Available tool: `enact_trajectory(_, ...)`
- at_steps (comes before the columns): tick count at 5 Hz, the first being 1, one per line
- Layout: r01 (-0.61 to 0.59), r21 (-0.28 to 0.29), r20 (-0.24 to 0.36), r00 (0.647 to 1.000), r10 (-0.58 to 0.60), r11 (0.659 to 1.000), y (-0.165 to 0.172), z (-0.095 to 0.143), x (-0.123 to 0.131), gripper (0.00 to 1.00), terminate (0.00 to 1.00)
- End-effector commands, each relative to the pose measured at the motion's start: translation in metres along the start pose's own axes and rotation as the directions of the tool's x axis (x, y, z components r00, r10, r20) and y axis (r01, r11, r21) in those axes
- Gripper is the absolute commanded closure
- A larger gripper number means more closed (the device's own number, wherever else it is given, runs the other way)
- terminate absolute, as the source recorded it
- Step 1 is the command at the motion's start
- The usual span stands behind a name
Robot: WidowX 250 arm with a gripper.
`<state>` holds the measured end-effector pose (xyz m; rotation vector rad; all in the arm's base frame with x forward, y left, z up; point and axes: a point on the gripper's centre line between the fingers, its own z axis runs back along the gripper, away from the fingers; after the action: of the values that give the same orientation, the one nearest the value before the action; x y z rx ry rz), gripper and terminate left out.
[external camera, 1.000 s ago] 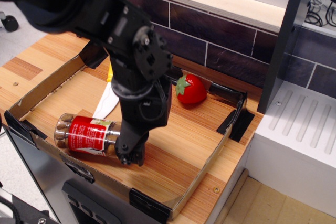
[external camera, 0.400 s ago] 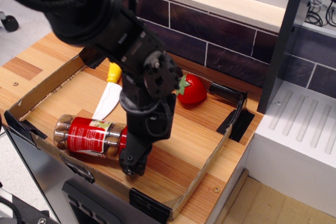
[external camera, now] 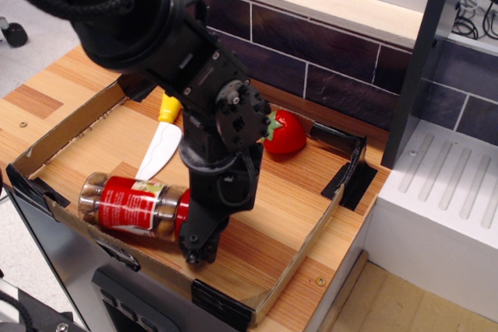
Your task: Upright basil bottle
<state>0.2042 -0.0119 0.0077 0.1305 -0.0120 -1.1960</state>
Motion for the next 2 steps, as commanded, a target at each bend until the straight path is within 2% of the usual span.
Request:
enact_trajectory(1, -0.056, 0.014, 0.094, 0.994, 0.055, 0.998, 0.015, 0.051, -0.003, 1.00, 0.00)
enact_trajectory(2, -0.076, 0.011, 0.139, 0.988, 0.073, 0.997, 0.018, 0.071, 0.003, 1.00, 0.00)
